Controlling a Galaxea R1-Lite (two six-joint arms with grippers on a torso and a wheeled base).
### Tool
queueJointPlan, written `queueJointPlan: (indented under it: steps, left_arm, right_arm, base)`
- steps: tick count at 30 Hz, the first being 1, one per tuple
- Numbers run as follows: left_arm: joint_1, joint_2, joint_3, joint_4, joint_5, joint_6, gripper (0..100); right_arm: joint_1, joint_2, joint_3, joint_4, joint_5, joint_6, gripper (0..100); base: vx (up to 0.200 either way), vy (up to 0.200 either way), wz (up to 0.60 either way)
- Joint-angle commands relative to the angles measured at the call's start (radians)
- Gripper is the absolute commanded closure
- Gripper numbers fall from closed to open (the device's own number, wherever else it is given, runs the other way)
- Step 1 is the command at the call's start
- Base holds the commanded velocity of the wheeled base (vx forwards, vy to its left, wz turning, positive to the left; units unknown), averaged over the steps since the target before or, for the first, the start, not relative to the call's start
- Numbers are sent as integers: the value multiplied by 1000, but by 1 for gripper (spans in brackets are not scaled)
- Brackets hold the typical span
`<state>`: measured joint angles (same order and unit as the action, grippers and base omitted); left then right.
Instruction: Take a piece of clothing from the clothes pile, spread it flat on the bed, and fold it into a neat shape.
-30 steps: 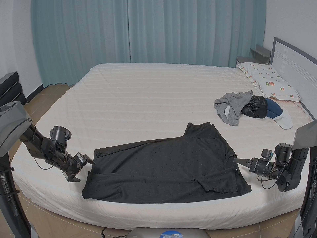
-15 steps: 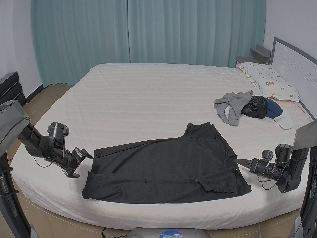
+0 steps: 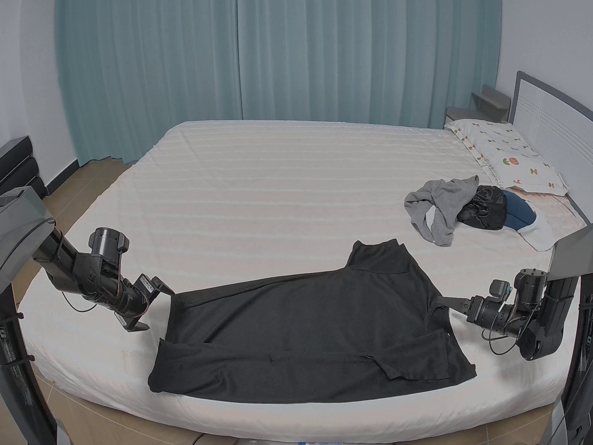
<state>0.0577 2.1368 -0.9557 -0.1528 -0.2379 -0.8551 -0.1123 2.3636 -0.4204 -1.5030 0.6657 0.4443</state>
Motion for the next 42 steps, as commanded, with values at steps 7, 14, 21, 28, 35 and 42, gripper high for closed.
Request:
queueJointPlan:
  steps: [7, 14, 21, 28, 35, 42]
  left_arm:
    - [-48, -61, 3, 1, -31, -42, 0]
    - [-145, -2, -110, 10, 25, -48, 0]
    - [-211, 114, -184, 12, 114, -42, 0]
    - [-226, 155, -207, 9, 120, -10, 0]
    - [-205, 221, -311, 12, 166, -9, 0]
    - [-159, 321, -492, 4, 244, -18, 0]
  right_arm:
    - [5, 2, 5, 0, 2, 1, 0]
    - [6, -3, 15, -2, 5, 1, 0]
    - [8, 0, 35, -28, 6, 1, 0]
    - [10, 2, 49, -45, 5, 1, 0]
    - [13, 8, 37, -45, 3, 1, 0]
    - [13, 14, 29, -43, 3, 1, 0]
  base:
    - [0, 0, 0]
    - [0, 0, 0]
    - [0, 0, 0]
    - [0, 0, 0]
    - [0, 0, 0]
    - [0, 0, 0]
